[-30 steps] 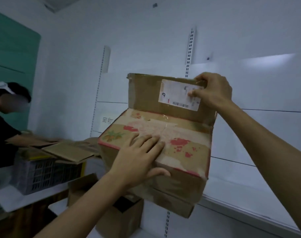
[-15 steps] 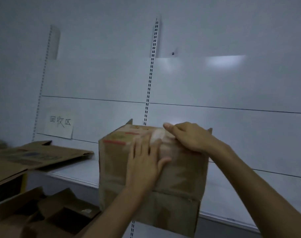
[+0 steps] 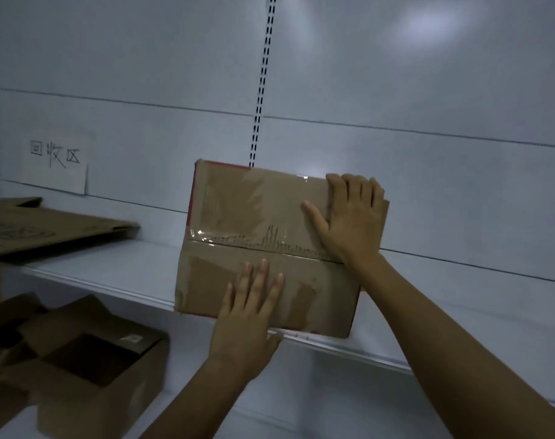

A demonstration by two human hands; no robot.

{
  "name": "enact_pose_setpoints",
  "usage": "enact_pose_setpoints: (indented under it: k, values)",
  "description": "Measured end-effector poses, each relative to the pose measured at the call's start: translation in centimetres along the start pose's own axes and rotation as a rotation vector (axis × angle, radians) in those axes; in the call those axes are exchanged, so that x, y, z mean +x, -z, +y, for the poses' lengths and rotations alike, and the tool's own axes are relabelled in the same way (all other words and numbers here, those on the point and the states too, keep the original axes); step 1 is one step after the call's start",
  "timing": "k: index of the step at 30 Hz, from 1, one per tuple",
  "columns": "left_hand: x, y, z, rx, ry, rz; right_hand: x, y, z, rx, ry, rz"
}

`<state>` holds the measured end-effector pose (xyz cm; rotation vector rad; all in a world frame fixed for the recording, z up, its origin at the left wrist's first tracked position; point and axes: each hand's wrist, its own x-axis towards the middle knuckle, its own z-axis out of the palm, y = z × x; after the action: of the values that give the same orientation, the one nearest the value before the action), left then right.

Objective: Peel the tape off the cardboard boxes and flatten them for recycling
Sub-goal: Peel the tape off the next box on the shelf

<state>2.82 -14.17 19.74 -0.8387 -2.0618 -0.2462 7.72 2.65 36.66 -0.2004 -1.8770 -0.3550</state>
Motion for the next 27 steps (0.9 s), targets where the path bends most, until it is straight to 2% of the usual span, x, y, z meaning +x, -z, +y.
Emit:
enact_pose_setpoints:
  k: [4,10,14,19,27]
  values:
    - [1.1,0.4,-1.2,-0.068,-0.033,0.054,0.2,-2.7,0.2,0.03,-0.023,0.139]
    - [11.0,2.3,-5.7,-0.093,0.059,0.26,0.9,-5.7,1.0,0.078,-0.016,0.168]
    - [17.4,3.3,-8.9,-0.028,0.042,0.295,1.1,-7.6,1.6,0.119,-0.006,0.188]
    - [17.9,1.8,-9.0,-0.017,0.07,0.418,1.4,-8.7,1.8,0.149,0.013,0.232]
    - [17.0,2.6,-9.2,-0.11,0.021,0.468,0.7,-6.9,1.3,0.096,0.009,0.248]
